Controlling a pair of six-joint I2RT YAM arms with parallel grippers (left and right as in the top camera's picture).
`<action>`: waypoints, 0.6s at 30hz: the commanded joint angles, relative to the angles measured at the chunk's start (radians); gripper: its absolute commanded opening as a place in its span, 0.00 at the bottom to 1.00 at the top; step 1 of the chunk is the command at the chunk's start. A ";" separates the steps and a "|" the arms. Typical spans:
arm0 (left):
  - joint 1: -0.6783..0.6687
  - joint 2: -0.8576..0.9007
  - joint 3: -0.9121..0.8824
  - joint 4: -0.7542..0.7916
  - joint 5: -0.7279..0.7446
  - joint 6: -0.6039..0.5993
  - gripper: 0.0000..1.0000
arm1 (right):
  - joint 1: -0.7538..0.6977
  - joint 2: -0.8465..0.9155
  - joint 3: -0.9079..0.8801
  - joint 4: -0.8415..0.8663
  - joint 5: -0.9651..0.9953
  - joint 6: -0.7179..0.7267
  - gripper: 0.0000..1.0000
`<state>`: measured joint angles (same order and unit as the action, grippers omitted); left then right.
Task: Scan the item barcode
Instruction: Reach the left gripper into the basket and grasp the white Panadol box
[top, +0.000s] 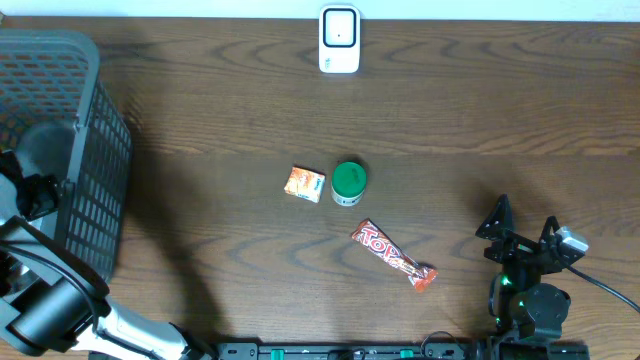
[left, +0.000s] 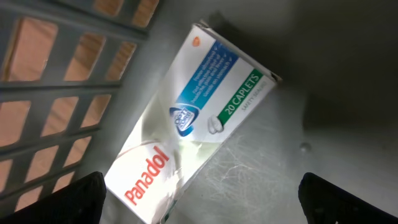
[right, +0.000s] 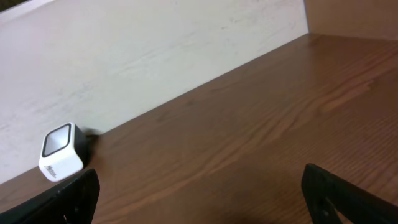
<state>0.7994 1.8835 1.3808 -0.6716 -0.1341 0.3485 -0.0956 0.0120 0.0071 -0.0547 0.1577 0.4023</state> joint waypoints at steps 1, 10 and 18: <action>0.039 0.006 0.016 0.004 0.072 0.072 0.99 | 0.008 -0.006 -0.002 -0.002 0.010 0.009 0.99; 0.102 0.020 -0.003 0.042 0.220 0.179 0.98 | 0.008 -0.006 -0.002 -0.002 0.010 0.009 0.99; 0.103 0.120 -0.003 0.076 0.220 0.213 0.98 | 0.008 -0.006 -0.002 -0.002 0.010 0.009 0.99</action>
<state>0.9016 1.9503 1.3808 -0.5980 0.0654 0.5236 -0.0956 0.0120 0.0071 -0.0547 0.1577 0.4023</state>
